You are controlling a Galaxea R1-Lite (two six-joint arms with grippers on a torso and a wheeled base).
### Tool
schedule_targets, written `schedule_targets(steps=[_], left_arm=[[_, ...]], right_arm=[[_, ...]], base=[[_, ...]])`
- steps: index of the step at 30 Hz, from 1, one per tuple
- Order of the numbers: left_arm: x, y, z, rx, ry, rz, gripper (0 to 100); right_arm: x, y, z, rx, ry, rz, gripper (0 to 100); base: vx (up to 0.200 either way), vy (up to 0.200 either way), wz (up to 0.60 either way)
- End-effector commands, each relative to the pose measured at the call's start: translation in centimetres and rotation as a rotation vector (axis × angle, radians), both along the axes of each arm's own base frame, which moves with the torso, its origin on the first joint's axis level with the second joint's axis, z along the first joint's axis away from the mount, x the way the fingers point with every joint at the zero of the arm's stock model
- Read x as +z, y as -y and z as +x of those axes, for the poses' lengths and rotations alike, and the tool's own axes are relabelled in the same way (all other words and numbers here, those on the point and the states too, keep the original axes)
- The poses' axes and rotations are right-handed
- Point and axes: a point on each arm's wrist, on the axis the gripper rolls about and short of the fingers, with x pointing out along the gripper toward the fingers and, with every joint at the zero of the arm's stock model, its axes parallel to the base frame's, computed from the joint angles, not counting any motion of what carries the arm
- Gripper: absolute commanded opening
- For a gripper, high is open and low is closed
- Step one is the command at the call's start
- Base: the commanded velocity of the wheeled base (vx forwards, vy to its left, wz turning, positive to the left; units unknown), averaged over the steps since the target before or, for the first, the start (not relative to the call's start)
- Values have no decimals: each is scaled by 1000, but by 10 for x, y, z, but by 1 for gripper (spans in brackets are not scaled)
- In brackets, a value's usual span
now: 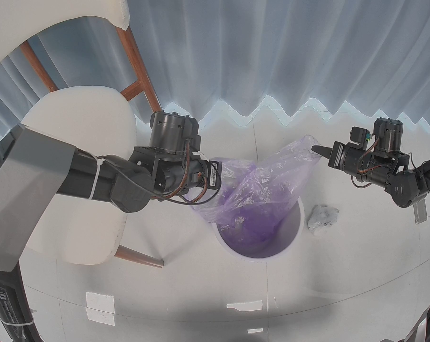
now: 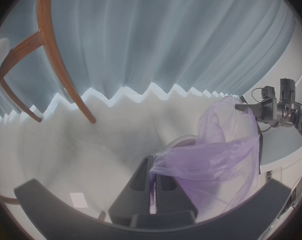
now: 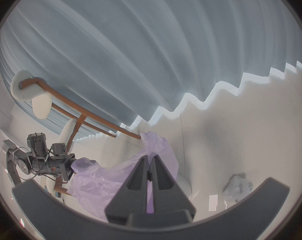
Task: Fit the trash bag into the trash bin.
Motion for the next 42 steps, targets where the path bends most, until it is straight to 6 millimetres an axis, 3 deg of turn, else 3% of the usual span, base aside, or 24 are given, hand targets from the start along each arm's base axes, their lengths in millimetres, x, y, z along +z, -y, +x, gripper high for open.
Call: schedule_targets(steps=[1, 10, 17, 31, 42], left_arm=[[-13, -9, 13, 39, -30, 18, 0], [-36, -15, 20, 56, -87, 54, 0], [-57, -27, 16, 75, -170, 100, 0], [-84, -34, 0, 84, -271, 136, 0], [-72, -15, -6, 48, -196, 90, 0]], right_arm=[[-20, 9, 20, -23, -34, 0, 0], [-35, 18, 28, -19, -67, 1, 0], [-55, 43, 27, -48, -102, -42, 0], [-80, 48, 19, -40, -170, -47, 0], [-93, 50, 21, -49, -47, -54, 0]], base=[[0, 0, 0], [0, 0, 0], [0, 0, 0], [0, 0, 0], [0, 0, 0]])
